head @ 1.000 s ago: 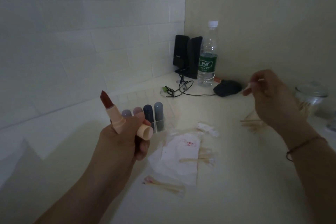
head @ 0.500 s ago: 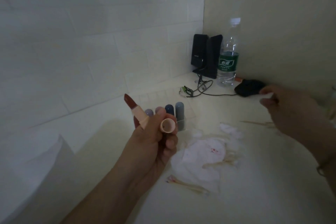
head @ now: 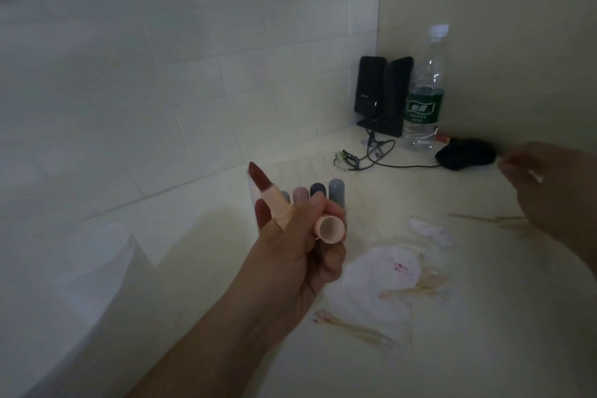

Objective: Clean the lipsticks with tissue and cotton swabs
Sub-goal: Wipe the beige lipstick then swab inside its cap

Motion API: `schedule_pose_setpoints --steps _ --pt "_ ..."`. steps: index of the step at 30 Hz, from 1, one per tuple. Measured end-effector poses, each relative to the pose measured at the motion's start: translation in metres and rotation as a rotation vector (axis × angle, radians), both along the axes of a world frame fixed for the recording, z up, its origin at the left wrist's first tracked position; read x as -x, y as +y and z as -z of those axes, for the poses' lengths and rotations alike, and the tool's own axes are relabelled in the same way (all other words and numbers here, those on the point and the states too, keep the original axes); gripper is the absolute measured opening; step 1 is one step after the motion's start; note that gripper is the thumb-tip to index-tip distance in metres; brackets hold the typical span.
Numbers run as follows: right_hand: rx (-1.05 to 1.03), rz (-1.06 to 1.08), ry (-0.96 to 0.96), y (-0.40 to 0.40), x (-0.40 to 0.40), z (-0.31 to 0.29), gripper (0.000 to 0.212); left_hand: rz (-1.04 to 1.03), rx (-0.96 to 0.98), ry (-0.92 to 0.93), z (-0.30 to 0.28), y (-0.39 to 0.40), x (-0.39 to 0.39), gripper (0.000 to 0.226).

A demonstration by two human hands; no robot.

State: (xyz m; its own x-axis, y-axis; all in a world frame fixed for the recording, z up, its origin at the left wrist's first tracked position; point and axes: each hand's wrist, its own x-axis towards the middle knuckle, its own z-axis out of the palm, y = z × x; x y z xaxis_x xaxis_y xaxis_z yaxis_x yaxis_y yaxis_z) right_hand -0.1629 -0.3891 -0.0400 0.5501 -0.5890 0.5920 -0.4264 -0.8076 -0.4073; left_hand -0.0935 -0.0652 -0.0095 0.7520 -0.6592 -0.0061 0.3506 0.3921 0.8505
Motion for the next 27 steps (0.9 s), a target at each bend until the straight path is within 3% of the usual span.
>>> schedule_pose_setpoints --steps 3,8,15,18,19,22,27 --pt "0.088 0.038 0.055 -0.034 0.000 0.024 0.014 -0.011 -0.064 -0.068 -0.001 0.000 0.002 0.032" --pt "-0.007 0.054 0.130 -0.057 -0.006 0.039 0.011 -0.003 -0.102 -0.181 -0.001 0.000 0.004 0.028" --pt "0.004 -0.028 -0.046 0.035 0.006 -0.026 0.027 -0.036 -0.117 -0.184 0.001 0.000 0.003 0.026" --pt "0.051 -0.258 -0.191 0.096 0.010 -0.045 0.014 -0.131 -0.173 -0.230 0.004 0.000 0.000 0.029" --pt "0.015 -0.393 -0.184 0.117 0.012 -0.047 0.009 -0.179 -0.204 -0.253 0.006 0.000 -0.002 0.032" --pt "0.004 -0.743 -0.052 0.163 0.015 -0.044 0.022 -0.285 -0.227 -0.235 0.012 0.000 -0.006 0.031" --pt "-0.021 -0.866 -0.074 0.176 0.009 -0.027 0.021 -0.295 -0.222 -0.185 0.016 -0.001 -0.009 0.030"
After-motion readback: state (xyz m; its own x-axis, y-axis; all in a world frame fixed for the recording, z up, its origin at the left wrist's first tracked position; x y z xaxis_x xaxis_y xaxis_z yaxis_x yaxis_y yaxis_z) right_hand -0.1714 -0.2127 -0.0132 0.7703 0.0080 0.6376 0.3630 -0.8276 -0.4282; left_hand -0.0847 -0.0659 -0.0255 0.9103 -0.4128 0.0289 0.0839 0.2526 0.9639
